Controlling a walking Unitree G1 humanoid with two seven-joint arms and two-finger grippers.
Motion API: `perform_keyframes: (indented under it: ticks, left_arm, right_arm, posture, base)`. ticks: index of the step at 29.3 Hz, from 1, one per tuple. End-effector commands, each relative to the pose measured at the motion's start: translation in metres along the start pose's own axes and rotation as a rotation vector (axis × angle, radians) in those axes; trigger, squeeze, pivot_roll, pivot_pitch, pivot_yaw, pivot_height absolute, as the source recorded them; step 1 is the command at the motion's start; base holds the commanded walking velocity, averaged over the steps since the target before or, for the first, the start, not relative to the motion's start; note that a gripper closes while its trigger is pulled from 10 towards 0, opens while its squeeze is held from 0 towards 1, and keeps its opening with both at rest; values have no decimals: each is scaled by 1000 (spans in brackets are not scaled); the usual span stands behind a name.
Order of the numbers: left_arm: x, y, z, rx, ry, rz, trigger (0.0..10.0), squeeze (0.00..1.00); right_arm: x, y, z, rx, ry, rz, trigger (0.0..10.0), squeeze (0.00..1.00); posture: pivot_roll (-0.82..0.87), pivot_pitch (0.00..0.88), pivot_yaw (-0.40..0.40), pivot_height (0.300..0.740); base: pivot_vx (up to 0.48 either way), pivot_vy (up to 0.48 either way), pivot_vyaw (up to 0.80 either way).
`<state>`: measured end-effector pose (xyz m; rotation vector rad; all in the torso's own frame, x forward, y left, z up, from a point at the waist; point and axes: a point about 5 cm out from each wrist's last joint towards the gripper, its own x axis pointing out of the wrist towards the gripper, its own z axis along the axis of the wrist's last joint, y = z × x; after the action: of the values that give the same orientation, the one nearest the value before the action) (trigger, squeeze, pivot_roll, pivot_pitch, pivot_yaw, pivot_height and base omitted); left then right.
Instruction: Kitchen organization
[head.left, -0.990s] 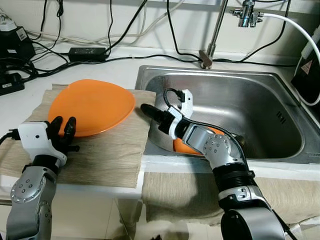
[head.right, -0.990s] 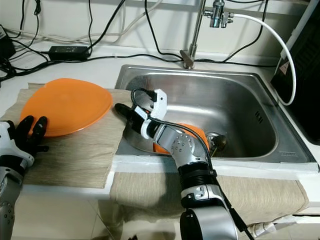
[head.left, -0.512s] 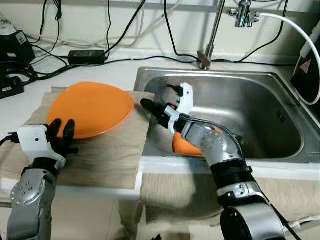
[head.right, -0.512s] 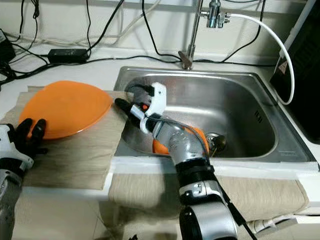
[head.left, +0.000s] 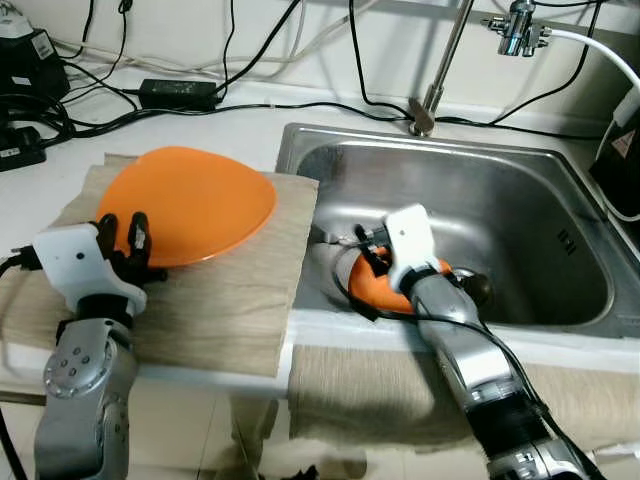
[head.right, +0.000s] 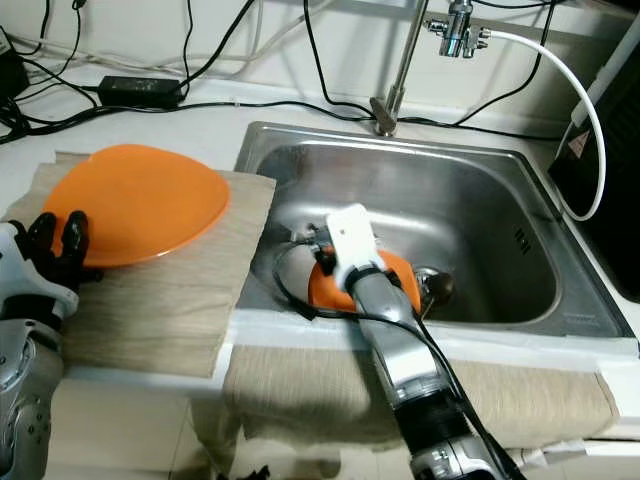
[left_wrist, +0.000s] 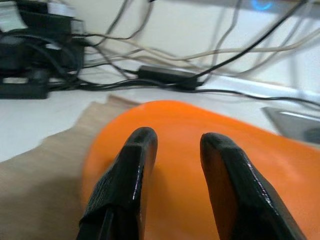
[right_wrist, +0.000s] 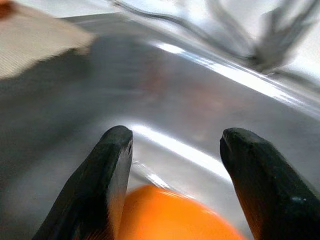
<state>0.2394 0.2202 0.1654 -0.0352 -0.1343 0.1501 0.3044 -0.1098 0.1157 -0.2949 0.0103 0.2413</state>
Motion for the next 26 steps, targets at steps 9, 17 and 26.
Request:
perform_keyframes:
  ticks: [9, 17, 26]
  left_arm:
    - [-47, -9, -34, -31, 134, -111, 10000, 0]
    - [-81, 18, -39, 24, 201, -25, 10000, 0]
    - [-54, 17, -21, 17, 90, 2, 10000, 0]
  right_arm:
    - [-21, -24, -1, -93, -44, -161, 10000, 0]
    - [-34, -35, 21, -115, -180, -256, 10000, 0]
    - [-35, -18, 16, 32, -122, -134, 10000, 0]
  posture:
    - [155, 2, -47, 740]
    - [174, 0, -45, 740]
    - [172, 0, -45, 740]
  base:
    - [0, 0, 0]
    - [0, 0, 0]
    - [0, 0, 0]
